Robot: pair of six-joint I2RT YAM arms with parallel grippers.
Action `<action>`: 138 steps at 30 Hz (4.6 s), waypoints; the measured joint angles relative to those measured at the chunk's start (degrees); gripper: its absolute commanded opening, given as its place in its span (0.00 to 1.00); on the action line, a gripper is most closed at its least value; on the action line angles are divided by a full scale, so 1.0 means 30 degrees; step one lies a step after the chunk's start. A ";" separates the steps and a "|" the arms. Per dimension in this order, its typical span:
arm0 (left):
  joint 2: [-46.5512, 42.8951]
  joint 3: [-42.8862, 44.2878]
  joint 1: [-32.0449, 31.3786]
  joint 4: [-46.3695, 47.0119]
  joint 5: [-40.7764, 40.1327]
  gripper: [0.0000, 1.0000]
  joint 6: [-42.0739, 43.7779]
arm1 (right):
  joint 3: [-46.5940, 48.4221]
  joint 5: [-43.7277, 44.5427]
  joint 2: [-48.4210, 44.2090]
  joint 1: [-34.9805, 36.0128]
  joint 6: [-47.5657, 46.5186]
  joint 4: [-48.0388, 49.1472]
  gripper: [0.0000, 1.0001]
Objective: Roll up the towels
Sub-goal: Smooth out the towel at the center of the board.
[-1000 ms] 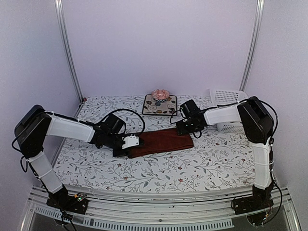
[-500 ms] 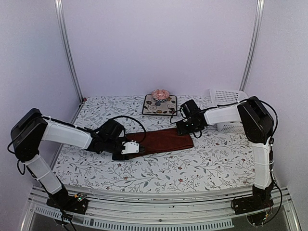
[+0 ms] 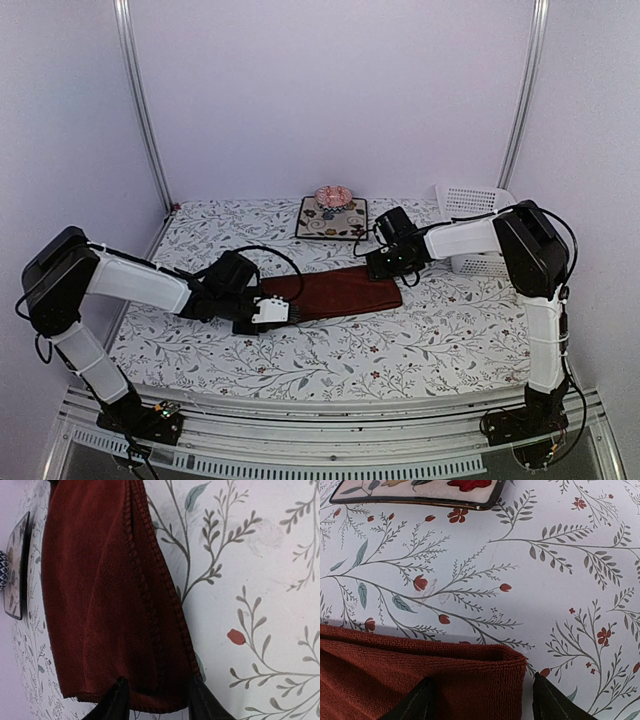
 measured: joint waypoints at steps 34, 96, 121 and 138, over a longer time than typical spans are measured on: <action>-0.0219 0.0226 -0.0015 -0.0138 0.0561 0.06 0.0415 | 0.0000 -0.0379 -0.0007 -0.0007 0.0000 0.0000 0.66; 0.0780 0.8400 0.3009 -0.5100 0.6666 0.14 -0.6754 | -0.0656 -0.3738 -0.3381 -0.0168 0.0015 0.1545 0.30; 0.7410 0.9894 0.3774 -0.3912 0.0146 0.06 -0.8633 | -0.0197 -0.4277 0.0350 -0.1071 0.1239 0.2186 0.25; 0.4962 0.9588 0.4685 -0.4408 -0.0867 0.76 -0.7679 | -0.1639 -0.5027 -0.2120 -0.1071 0.1202 0.1887 0.47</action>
